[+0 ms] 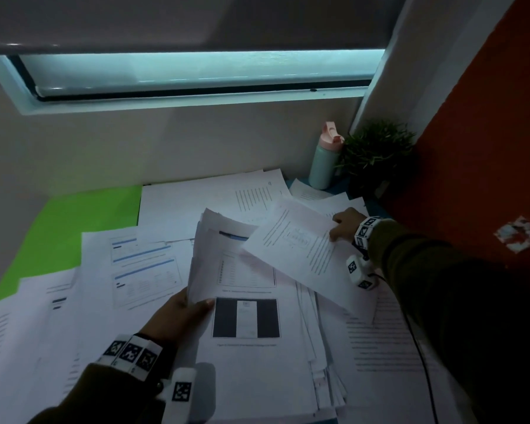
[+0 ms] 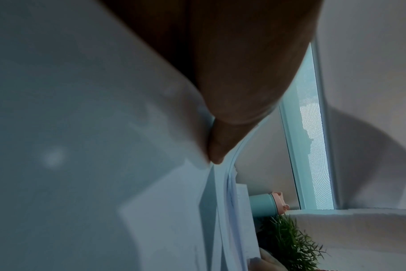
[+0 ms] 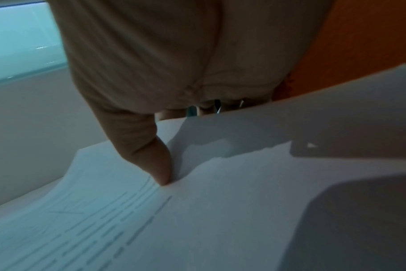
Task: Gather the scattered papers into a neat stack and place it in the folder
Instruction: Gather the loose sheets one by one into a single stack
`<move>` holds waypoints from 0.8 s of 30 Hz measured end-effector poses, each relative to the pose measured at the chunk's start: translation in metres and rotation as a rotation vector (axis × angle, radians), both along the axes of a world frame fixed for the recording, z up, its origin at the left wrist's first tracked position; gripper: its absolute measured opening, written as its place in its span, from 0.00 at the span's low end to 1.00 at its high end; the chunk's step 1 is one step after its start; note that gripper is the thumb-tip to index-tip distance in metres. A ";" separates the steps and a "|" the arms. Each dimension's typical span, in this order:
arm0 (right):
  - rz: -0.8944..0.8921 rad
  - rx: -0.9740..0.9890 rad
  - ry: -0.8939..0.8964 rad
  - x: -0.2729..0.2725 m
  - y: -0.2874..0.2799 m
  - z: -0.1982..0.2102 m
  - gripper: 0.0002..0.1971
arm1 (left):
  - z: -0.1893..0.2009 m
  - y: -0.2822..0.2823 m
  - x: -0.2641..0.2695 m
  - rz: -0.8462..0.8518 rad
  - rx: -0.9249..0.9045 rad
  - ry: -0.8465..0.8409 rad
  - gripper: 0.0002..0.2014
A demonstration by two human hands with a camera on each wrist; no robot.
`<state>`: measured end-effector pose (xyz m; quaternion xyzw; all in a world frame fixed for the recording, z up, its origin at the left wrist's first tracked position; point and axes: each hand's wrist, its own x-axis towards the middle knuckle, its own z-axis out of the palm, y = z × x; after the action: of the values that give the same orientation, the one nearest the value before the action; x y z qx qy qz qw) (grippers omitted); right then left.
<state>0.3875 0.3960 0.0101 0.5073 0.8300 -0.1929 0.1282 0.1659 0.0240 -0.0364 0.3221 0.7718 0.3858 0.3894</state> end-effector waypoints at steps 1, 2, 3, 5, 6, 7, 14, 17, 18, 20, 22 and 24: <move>0.008 0.015 -0.007 -0.002 0.002 0.001 0.14 | 0.001 0.000 0.000 -0.001 0.008 -0.009 0.27; 0.021 0.021 0.009 -0.004 0.006 -0.001 0.14 | 0.002 0.000 0.000 -0.005 0.013 -0.030 0.27; 0.038 0.028 0.005 -0.007 0.007 0.001 0.13 | 0.001 -0.001 0.000 -0.010 0.019 -0.059 0.28; 0.068 0.030 -0.003 -0.012 0.010 0.001 0.15 | 0.000 -0.001 -0.002 -0.015 0.013 -0.085 0.28; 0.071 0.025 0.006 -0.014 0.010 0.002 0.15 | 0.000 -0.001 -0.002 -0.018 0.004 -0.079 0.29; 0.067 0.022 -0.018 -0.017 0.008 0.006 0.13 | -0.002 0.000 -0.003 -0.018 -0.001 -0.069 0.29; 0.139 0.209 -0.004 -0.011 -0.002 0.023 0.26 | 0.005 0.002 0.001 0.001 -0.003 -0.028 0.26; 0.169 0.303 0.042 0.005 -0.013 0.024 0.12 | 0.010 0.004 0.005 0.013 0.004 0.003 0.20; 0.179 0.326 0.078 0.011 -0.016 0.021 0.10 | 0.012 0.004 0.007 0.015 0.011 0.003 0.17; 0.191 0.381 0.111 0.023 -0.025 0.014 0.11 | 0.014 0.004 0.010 0.014 0.012 0.025 0.11; 0.207 0.433 0.122 0.034 -0.032 0.009 0.12 | 0.014 0.004 0.010 0.010 0.012 0.034 0.11; 0.219 0.501 0.143 0.042 -0.037 0.012 0.11 | 0.014 0.003 0.010 0.008 0.006 0.043 0.12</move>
<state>0.4299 0.3591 0.0218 0.4154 0.9087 -0.0021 -0.0400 0.1755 0.0269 -0.0228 0.3283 0.7801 0.3830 0.3702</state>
